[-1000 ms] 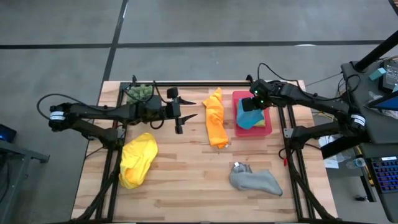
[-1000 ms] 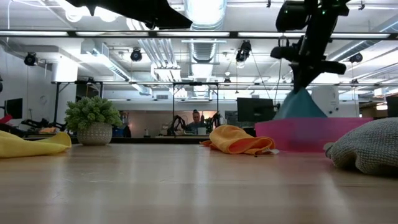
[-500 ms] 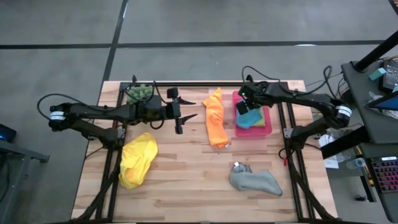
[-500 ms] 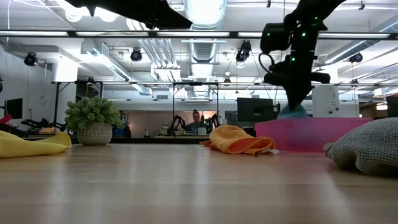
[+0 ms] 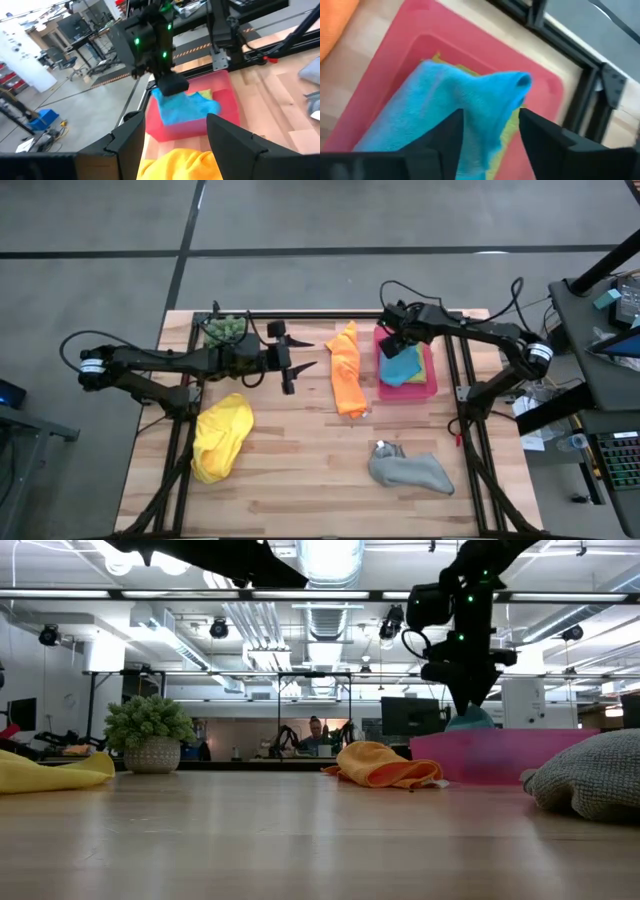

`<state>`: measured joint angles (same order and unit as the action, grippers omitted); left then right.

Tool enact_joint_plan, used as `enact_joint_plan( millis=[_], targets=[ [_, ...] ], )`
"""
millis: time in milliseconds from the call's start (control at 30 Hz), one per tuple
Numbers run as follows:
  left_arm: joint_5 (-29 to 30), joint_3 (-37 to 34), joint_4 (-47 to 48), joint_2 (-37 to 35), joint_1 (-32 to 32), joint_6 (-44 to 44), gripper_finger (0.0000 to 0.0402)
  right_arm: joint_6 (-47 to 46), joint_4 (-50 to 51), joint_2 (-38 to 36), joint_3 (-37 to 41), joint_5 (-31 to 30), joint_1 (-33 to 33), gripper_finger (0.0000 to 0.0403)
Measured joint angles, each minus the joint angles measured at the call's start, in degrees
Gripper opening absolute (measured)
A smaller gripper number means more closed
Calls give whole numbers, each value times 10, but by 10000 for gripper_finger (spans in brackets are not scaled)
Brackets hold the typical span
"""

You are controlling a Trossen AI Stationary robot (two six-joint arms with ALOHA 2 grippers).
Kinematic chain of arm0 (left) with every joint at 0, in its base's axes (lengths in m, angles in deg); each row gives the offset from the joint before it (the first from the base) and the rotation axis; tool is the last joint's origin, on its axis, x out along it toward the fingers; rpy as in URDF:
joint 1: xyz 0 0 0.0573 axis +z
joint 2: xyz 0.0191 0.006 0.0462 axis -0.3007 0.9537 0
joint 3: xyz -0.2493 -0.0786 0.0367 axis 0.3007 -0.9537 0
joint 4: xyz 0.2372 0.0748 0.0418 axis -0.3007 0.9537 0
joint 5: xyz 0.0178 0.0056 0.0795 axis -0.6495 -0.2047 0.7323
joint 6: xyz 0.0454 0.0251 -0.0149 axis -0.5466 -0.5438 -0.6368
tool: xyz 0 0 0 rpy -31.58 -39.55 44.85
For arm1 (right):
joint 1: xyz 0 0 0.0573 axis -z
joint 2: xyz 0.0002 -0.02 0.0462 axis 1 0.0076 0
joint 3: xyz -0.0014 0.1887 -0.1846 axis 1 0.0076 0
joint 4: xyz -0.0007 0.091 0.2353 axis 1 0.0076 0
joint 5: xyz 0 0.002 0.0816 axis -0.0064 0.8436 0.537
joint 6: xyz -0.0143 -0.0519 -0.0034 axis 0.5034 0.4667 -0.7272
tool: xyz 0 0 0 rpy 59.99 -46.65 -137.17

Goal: Fold microfiber towels
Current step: Put the blue microfiber cloth into the pink bin

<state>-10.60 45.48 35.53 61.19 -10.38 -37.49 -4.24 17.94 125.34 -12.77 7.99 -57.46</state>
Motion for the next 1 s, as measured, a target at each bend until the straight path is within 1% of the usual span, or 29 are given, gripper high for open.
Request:
enact_joint_plan(
  millis=[100, 200, 233, 333, 367, 433, 667, 733, 900, 1000],
  targets=[
    [14, 0, 1, 0, 0, 0, 196, 18, 39, -2, -22, 0, 4, 214],
    [21, -3, 7, 0, 0, -1, 196, 39, 76, -9, -37, 12, 3, 228],
    [22, -3, 11, 0, 0, -2, 196, 49, 84, -14, -38, 29, 3, 232],
    [22, -4, 19, 0, 2, -4, 196, 97, 91, -34, -33, 109, 5, 240],
    [21, -4, 20, 0, 3, -6, 196, 109, 91, -40, -28, 127, 5, 241],
    [22, -5, 19, 0, 9, -8, 196, 125, 91, -50, -16, 146, 4, 242],
    [22, -7, 19, -1, 41, -37, 196, 129, 89, -63, 45, 149, 11, 242],
    [22, -7, 19, -1, 50, -37, 196, 129, 73, -63, 67, 149, 18, 242],
    [22, -8, 19, -3, 63, -45, 196, 140, -27, -62, 123, 135, 33, 244],
    [22, -7, 19, -3, 64, -51, 196, 163, -77, -58, 140, 135, 46, 244]
  ],
)
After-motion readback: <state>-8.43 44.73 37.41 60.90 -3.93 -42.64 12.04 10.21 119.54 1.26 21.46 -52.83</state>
